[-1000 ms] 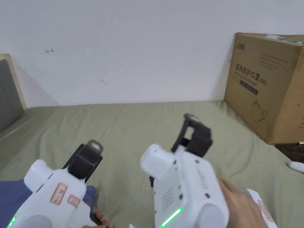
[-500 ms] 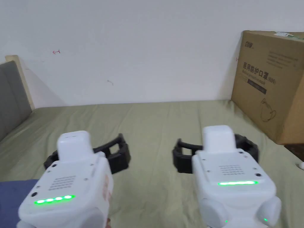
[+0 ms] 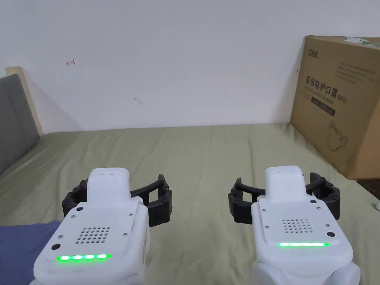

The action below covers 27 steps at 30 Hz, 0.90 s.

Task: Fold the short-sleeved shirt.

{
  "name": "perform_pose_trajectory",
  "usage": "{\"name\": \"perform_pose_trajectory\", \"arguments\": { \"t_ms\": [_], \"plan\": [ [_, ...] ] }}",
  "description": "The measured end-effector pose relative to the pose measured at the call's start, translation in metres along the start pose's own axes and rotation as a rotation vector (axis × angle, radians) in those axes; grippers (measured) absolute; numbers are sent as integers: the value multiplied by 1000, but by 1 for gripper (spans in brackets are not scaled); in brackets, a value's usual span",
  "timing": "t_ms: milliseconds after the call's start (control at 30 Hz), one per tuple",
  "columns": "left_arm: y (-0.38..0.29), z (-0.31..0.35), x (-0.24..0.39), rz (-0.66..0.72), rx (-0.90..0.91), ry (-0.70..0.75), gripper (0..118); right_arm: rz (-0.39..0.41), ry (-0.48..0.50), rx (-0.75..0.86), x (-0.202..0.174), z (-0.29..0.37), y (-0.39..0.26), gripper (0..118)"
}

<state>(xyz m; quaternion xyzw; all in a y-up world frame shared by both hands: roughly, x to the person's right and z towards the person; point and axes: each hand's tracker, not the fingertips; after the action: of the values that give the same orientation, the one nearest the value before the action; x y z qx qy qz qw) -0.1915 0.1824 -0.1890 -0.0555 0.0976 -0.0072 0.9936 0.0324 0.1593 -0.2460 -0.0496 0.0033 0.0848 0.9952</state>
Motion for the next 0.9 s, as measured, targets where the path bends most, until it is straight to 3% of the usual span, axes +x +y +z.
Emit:
{"name": "perform_pose_trajectory", "arguments": {
  "t_ms": [33,67,100,133,200,300,400,567,767,900],
  "plan": [
    [-1,0,0,-3,6,-20,90,-23,-27,-26,-1,4,-2,112],
    [-4,4,-2,7,22,-31,52,-58,-18,-27,1,10,-3,86],
    [-7,6,-3,13,31,-27,18,-110,0,16,4,19,-5,41],
    [-9,6,-3,21,27,-1,1,-126,-5,22,3,23,-9,0],
    [-14,6,-4,9,26,38,0,-70,-102,18,3,20,-14,0],
    [-12,2,-4,-20,-5,-9,0,-80,3,-62,7,9,-11,0],
    [-11,0,0,-51,-3,-6,0,-101,-14,-48,7,8,-9,0],
    [-9,2,0,-68,-19,3,0,-87,43,-49,0,6,-3,0],
    [-7,22,-50,-55,-28,132,0,-105,233,-65,-50,1,4,0],
    [-7,49,-97,-17,-21,283,0,-59,399,-75,-104,3,9,0]
  ]
}}
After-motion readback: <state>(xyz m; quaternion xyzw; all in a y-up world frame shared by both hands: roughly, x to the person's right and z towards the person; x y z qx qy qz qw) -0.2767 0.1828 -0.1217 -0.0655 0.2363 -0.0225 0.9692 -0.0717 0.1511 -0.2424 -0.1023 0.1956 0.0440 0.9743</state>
